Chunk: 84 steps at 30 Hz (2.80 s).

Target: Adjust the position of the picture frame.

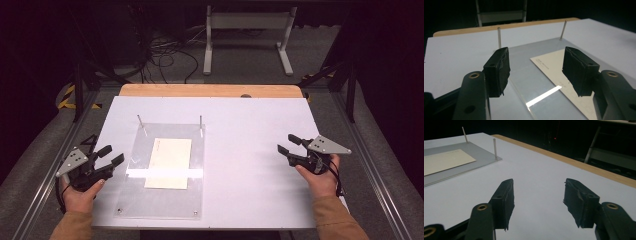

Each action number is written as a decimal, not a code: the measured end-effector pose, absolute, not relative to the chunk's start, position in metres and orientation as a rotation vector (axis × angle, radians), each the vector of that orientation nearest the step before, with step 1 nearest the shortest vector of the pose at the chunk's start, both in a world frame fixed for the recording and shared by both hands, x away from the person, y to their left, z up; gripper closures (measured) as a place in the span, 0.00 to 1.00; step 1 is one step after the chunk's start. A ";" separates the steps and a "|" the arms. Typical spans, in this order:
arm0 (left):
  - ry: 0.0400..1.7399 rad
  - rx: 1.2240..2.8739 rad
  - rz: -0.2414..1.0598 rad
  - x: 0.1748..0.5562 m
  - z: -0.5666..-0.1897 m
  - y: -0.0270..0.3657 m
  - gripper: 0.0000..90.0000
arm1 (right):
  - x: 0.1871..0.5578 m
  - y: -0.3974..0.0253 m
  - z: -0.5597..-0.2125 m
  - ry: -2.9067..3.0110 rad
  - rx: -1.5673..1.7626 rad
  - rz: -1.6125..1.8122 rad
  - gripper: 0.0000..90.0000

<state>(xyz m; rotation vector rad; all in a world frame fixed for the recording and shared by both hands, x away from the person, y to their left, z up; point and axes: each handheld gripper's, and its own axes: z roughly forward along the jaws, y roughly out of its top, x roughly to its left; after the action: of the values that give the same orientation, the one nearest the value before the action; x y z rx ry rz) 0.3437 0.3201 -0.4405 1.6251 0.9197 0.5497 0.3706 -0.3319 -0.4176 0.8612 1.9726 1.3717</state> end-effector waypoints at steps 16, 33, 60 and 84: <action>0.840 1.639 0.599 0.345 -0.439 0.316 0.43 | 0.368 -0.327 -0.416 1.927 0.787 1.427 0.41; 1.026 1.832 0.550 0.362 -0.452 0.306 0.47 | 0.367 -0.327 -0.418 1.963 0.814 1.377 0.43; 1.310 2.005 0.211 0.373 -0.463 0.302 1.00 | 0.367 -0.322 -0.418 2.037 0.802 1.359 0.53; 1.157 2.047 0.149 0.394 -0.466 0.249 1.00 | 0.361 -0.330 -0.419 2.020 0.833 1.356 0.51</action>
<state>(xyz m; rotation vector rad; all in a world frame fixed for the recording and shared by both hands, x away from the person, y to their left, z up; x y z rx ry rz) 0.3937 0.2488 -0.4657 2.0467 1.1572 0.1488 0.3612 -0.3302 -0.4194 0.8328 2.0204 1.3559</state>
